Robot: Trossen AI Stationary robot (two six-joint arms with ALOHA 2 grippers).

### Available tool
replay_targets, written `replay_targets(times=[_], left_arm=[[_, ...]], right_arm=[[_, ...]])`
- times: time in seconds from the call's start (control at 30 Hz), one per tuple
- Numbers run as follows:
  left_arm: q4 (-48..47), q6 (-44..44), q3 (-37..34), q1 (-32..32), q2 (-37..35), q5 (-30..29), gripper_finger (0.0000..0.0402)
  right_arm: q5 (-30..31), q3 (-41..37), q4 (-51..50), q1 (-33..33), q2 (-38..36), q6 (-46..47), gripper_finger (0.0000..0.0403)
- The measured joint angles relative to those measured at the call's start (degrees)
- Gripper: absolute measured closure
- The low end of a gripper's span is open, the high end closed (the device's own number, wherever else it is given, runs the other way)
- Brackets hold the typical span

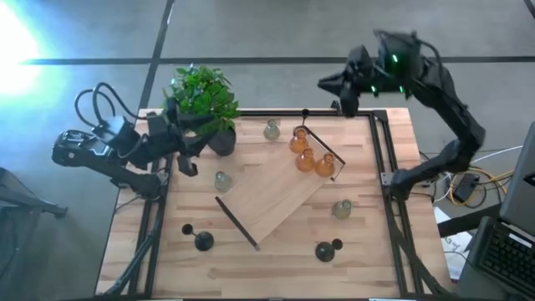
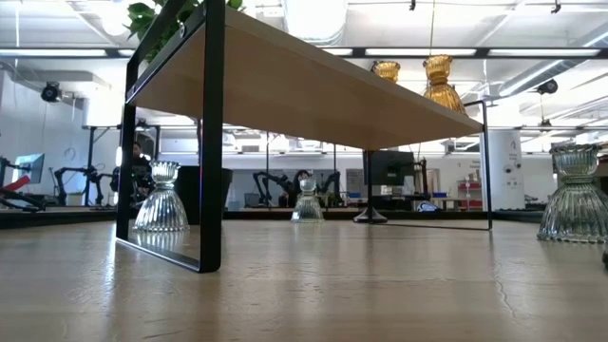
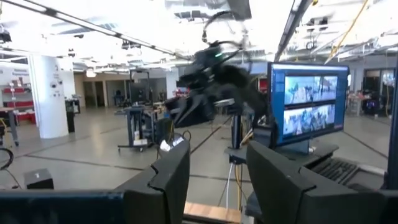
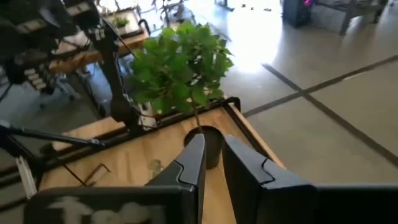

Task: Pick & Place candle stick holders
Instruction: Put the top transparent glass candle holder on the shelf

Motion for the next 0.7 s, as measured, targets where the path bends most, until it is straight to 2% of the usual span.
replay_targets(times=[0.13, 0.37, 0.6, 0.7], left_arm=[[1.8, -0.1, 0.0, 0.0, 0.0, -0.2, 0.0239], [5.8, -0.1, 0.0, 0.0, 0.2, -0.3, 0.0239], [5.6, 3.2, 0.0, 0.0, 0.2, -2.9, 0.0239], [5.1, 4.6, 0.0, 0.0, 0.2, -3.2, 0.0239]], right_arm=[[-9.0, 7.2, -4.2, -6.6, 7.4, -5.7, 0.0353], [-18.9, 19.4, -12.9, -14.5, 20.7, -11.9, 0.0353], [-18.7, 19.8, -11.4, -16.4, 27.9, -13.0, 0.0353], [-16.7, 19.8, -10.5, -16.4, 30.7, -13.1, 0.0353]])
